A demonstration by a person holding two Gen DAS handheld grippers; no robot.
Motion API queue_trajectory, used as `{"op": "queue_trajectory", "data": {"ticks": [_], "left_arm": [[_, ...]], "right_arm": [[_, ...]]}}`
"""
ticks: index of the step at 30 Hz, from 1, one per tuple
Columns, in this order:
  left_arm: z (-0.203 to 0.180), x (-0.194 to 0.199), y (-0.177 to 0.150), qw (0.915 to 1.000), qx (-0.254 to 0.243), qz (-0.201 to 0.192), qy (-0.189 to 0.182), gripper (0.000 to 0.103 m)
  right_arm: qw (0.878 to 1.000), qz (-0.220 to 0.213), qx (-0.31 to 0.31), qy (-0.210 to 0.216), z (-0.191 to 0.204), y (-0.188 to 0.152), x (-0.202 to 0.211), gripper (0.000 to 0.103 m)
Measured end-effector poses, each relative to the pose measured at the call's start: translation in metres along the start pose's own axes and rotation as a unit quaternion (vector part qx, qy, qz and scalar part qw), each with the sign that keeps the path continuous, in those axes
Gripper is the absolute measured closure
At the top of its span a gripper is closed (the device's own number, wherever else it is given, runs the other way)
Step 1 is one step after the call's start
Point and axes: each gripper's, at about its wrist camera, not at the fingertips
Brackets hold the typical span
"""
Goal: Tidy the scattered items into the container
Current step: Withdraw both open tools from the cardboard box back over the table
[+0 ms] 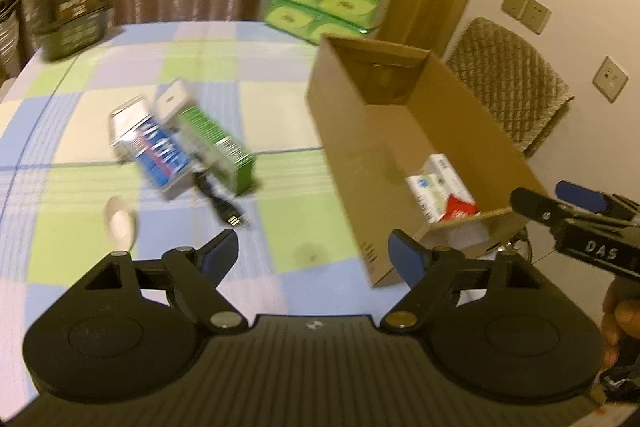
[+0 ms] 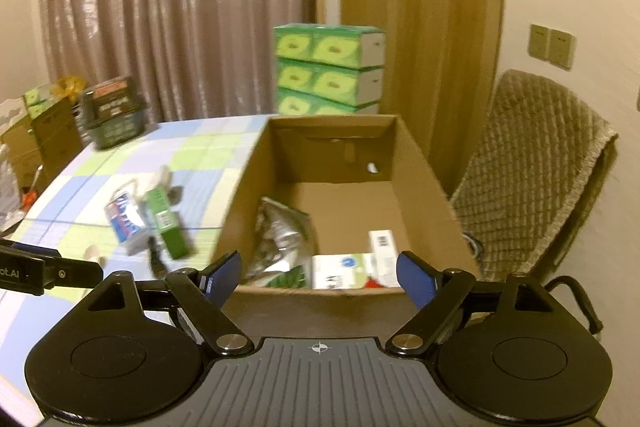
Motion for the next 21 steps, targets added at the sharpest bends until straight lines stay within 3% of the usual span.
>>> {"op": "queue_trajectory", "data": {"ticks": [6, 10, 14, 21], "left_arm": [[0.017, 0.029, -0.02, 0.9994, 0.003, -0.009, 0.033, 0.008], [0.029, 0.043, -0.03, 0.9987, 0.012, -0.012, 0.048, 0.006], [0.042, 0.055, -0.039, 0.9974, 0.012, -0.013, 0.069, 0.004], [0.068, 0.07, -0.053, 0.9957, 0.031, -0.013, 0.087, 0.004]], "right_arm": [[1.0, -0.002, 0.021, 0.023, 0.029, -0.006, 0.014, 0.017], [0.998, -0.001, 0.04, 0.039, 0.049, -0.011, 0.02, 0.015], [0.997, -0.006, 0.058, 0.052, 0.067, -0.014, 0.025, 0.004], [0.995, -0.002, 0.08, 0.063, 0.093, -0.016, 0.023, 0.002]]}}
Point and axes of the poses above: each gripper's, at about its wrist camera, not at the fingertips, and x roughly against the way its jaws point, z to its left, y to its top, and after that the axes turned 14 degrees about -y, right-handed
